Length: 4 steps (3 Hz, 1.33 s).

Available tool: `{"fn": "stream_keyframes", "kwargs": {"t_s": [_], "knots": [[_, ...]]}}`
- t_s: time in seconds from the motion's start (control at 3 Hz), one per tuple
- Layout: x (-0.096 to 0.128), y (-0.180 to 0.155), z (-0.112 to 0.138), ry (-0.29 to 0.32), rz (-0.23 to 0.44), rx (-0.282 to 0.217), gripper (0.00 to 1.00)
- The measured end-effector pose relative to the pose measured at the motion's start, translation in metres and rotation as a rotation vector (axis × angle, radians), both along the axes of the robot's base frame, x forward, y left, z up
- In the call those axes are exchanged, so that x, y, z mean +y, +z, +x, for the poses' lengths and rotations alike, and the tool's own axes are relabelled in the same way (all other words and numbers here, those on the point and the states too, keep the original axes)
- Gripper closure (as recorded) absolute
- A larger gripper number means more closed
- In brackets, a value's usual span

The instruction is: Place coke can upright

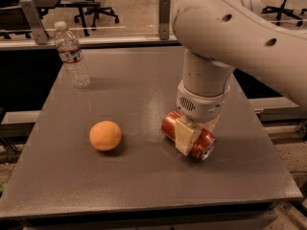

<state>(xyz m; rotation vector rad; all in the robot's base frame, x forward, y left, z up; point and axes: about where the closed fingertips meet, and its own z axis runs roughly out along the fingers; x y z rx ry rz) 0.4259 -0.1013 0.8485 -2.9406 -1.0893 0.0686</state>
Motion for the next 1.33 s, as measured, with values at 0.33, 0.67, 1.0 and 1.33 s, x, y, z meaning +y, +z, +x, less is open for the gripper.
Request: {"fn": "stream_keyframes", "kwargs": {"t_s": [0.33,0.67,1.0,1.33], "knots": [[0.012,0.012,0.004,-0.070,0.020,-0.001,0.95],[0.032,0.028,0.015,-0.203,0.064,0.028,1.00],[0.048,0.039,0.032,-0.338,0.110,0.073,1.00],[0.058,0.049,0.058,-0.574,0.163,0.105,1.00]]}}
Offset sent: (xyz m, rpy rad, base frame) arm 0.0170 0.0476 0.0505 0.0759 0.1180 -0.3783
